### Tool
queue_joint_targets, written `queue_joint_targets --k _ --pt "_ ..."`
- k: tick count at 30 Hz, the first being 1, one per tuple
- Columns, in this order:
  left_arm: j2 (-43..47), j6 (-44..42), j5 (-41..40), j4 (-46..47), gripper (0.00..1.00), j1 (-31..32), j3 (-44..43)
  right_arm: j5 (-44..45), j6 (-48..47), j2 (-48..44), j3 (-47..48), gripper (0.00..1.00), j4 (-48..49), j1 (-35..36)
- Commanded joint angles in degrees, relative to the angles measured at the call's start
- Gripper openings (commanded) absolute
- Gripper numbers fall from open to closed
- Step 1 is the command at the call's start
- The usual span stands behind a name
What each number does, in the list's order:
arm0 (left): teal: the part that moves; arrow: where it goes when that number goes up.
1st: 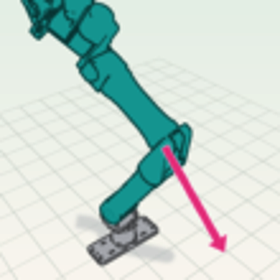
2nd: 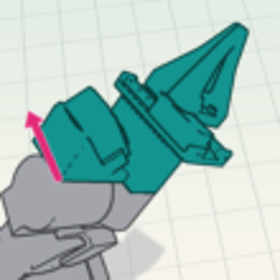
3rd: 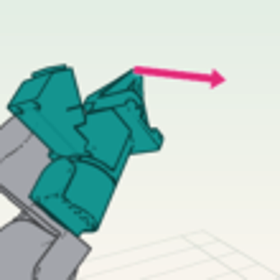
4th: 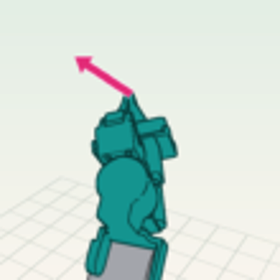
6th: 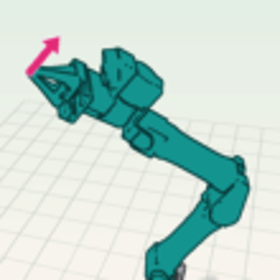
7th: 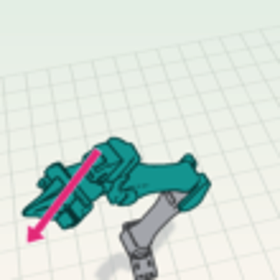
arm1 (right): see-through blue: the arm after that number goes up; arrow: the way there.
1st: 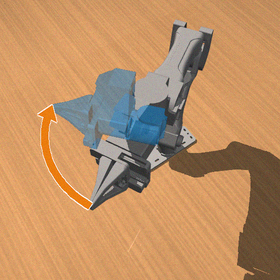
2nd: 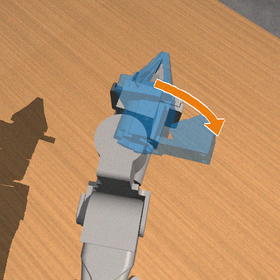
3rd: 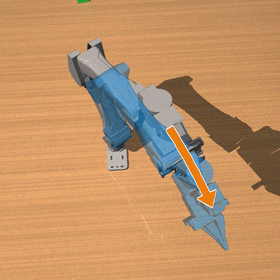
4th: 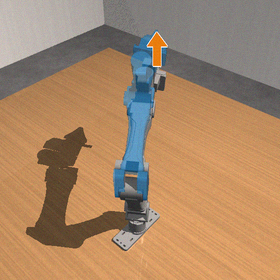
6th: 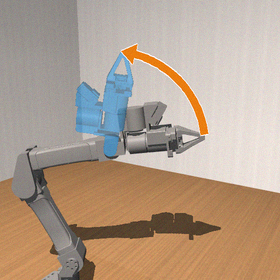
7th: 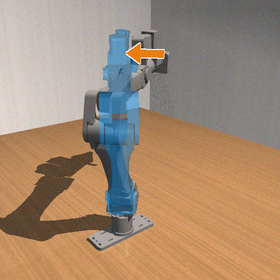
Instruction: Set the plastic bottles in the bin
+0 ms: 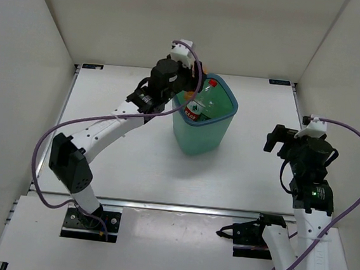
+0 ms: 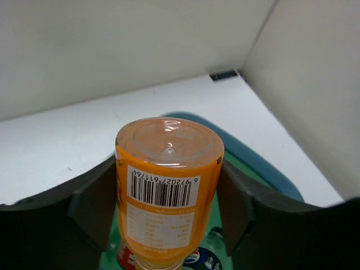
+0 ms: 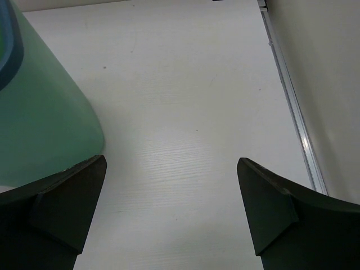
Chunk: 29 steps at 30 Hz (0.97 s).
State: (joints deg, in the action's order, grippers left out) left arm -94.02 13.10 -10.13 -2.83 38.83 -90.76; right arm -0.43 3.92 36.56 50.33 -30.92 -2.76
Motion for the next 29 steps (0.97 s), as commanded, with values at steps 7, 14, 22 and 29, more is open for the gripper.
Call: queue_joint_targets --k 7,14,22,29 --pt "4.97 5.95 3.09 -7.96 0.99 1.08 -0.03 4.47 0.82 0.62 -1.46 0.99 -0.11 0.92" --pt "18.50 15.01 -8.22 -30.00 0.99 -4.89 8.92 1.94 0.64 5.19 -1.29 0.99 -3.62 -2.50" --pt "44.34 26.63 -15.35 -48.57 0.99 -24.14 32.92 1.31 3.45 9.41 -0.85 0.99 -5.11 -6.90" --pt "47.87 24.51 -23.26 -53.08 0.99 -23.28 30.11 -1.69 7.67 9.59 -1.02 0.99 -4.77 -7.17"
